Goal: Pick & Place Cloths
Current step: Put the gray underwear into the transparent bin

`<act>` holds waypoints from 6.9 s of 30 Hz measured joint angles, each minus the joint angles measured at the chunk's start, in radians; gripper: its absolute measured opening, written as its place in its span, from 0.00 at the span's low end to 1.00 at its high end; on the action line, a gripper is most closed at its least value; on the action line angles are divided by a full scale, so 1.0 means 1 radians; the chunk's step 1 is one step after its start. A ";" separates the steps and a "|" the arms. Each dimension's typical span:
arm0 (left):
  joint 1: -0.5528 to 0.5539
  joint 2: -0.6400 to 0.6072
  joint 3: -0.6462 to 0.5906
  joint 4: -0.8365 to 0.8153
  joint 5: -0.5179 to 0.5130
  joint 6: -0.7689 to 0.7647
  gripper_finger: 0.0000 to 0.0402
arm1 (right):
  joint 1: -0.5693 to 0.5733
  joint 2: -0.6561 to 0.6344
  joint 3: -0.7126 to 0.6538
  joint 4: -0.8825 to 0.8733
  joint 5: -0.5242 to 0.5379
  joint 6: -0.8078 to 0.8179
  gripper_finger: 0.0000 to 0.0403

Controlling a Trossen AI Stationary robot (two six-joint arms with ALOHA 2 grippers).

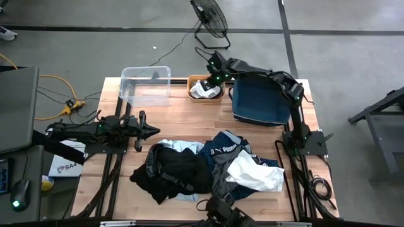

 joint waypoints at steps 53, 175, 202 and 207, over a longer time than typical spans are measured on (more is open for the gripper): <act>0.000 0.000 0.000 0.000 0.000 0.000 0.03 | 0.847 -0.321 -0.232 -0.507 0.319 0.009 0.36; 0.000 0.197 0.071 0.096 -0.048 0.000 0.03 | 0.725 -0.300 -0.496 0.202 0.221 -0.320 0.82; 0.000 0.197 0.071 0.057 -0.048 -0.006 0.03 | 0.539 -0.088 -0.493 0.297 0.015 -0.316 0.53; 0.000 0.197 0.071 0.045 -0.049 -0.006 0.03 | 0.549 -0.046 -0.490 0.300 0.038 -0.334 0.52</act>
